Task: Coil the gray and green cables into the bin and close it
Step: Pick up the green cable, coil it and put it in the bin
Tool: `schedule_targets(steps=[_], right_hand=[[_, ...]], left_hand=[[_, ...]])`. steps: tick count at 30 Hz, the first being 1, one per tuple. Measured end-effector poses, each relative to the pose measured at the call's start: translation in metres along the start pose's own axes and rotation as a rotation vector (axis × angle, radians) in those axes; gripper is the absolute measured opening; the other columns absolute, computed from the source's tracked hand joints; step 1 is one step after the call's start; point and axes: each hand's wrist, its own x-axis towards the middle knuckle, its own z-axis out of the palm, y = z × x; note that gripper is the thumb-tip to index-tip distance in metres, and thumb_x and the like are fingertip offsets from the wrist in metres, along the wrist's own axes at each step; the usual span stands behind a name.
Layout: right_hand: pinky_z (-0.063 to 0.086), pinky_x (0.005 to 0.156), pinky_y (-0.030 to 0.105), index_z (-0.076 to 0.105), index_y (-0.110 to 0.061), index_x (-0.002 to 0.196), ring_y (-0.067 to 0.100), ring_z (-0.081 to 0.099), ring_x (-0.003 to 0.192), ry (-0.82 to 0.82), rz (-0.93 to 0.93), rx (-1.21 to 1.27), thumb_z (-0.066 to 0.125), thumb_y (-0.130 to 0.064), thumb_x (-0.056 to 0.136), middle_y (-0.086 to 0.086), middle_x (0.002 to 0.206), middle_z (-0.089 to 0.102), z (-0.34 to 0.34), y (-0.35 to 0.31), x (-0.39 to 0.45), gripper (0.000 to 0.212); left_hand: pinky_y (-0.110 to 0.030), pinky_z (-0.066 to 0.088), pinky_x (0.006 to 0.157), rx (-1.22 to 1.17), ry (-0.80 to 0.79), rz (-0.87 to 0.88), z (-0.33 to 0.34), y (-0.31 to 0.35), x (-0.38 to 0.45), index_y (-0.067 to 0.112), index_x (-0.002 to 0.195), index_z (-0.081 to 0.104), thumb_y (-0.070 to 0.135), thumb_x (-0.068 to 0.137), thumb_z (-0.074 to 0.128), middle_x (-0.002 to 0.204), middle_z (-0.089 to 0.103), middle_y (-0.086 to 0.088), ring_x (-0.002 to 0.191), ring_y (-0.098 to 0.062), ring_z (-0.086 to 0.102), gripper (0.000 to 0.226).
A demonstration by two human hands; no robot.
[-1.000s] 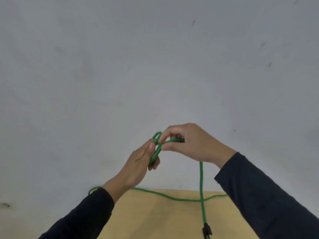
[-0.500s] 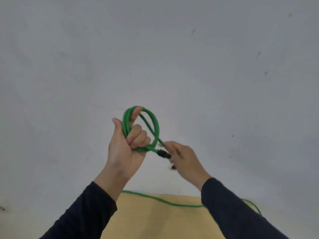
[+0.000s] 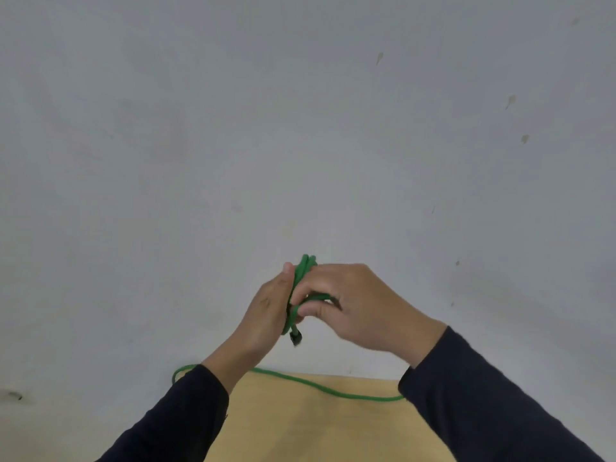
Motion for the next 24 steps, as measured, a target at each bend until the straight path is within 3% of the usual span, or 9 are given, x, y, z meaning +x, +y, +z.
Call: schedule_targets(steps=[2,5,8,11,15,19,22,24], right_hand=[[0.039,0.069,0.008,0.069,-0.017,0.089,-0.004,0.056,0.072,0.02,0.035,0.009,0.066,-0.016,0.082,-0.011,0.079,0.065,-0.013,0.007,0.003,0.008],[0.037,0.064,0.008,0.071,-0.018,0.083,0.001,0.055,0.07,0.061,0.097,0.046,0.072,-0.019,0.077,-0.015,0.074,0.059,-0.025,0.015,0.004,0.006],[0.04,0.065,0.015,0.068,-0.017,0.074,0.007,0.054,0.072,0.131,0.126,0.094,0.073,-0.022,0.076,-0.012,0.068,0.057,-0.022,0.019,0.001,0.007],[0.042,0.065,0.017,0.064,-0.015,0.072,0.01,0.056,0.07,0.188,0.164,0.173,0.072,-0.026,0.078,-0.003,0.073,0.06,-0.011,0.024,-0.003,0.014],[0.04,0.051,0.013,0.061,-0.009,0.074,0.006,0.052,0.052,0.29,0.294,0.346,0.068,-0.02,0.082,0.0,0.061,0.058,-0.001,0.03,-0.008,0.016],[0.044,0.047,0.02,0.059,-0.007,0.077,0.012,0.058,0.046,0.463,0.512,0.518,0.063,-0.023,0.086,0.008,0.056,0.061,0.007,0.038,-0.014,0.018],[0.052,0.057,0.027,0.06,-0.005,0.081,0.02,0.065,0.057,0.397,0.561,0.699,0.057,-0.017,0.09,0.012,0.067,0.063,0.012,0.045,-0.02,0.015],[0.053,0.06,0.028,0.062,-0.01,0.081,0.024,0.067,0.068,0.304,0.554,0.662,0.053,-0.015,0.092,0.01,0.075,0.067,0.01,0.049,-0.023,0.015]], left_hand=[[-0.028,0.029,0.053,-0.044,-0.072,-0.05,0.002,0.001,-0.001,0.014,0.06,0.046,0.057,0.093,0.017,0.049,0.04,0.01,0.048,-0.011,0.033,0.062],[-0.022,0.027,0.05,-0.104,-0.206,-0.114,0.006,0.004,-0.003,0.02,0.056,0.044,0.056,0.093,0.019,0.046,0.035,0.009,0.045,-0.01,0.029,0.058],[-0.019,0.022,0.043,-0.328,-0.339,-0.21,0.004,0.008,-0.002,0.014,0.073,0.058,0.05,0.094,0.026,0.043,0.024,0.007,0.041,-0.011,0.02,0.053],[-0.016,0.023,0.039,-0.381,-0.43,-0.251,0.0,0.01,0.003,0.004,0.09,0.064,0.046,0.095,0.026,0.041,0.021,0.007,0.037,-0.009,0.02,0.057],[-0.018,0.032,0.046,-0.272,-0.272,-0.229,-0.006,0.008,0.006,0.006,0.089,0.069,0.045,0.094,0.033,0.047,0.031,0.006,0.044,-0.012,0.031,0.054],[-0.014,0.042,0.055,-0.043,-0.057,-0.09,-0.005,0.001,0.004,0.016,0.094,0.066,0.03,0.098,0.038,0.064,0.056,0.01,0.06,-0.009,0.05,0.031],[-0.018,0.047,0.067,0.052,-0.006,-0.031,-0.006,-0.004,0.003,0.023,0.105,0.065,0.018,0.099,0.04,0.066,0.056,0.012,0.065,-0.007,0.053,0.026],[-0.02,0.047,0.064,0.03,0.0,-0.039,-0.008,-0.004,0.003,0.022,0.105,0.065,0.017,0.099,0.039,0.064,0.051,0.007,0.061,-0.01,0.049,0.027]])
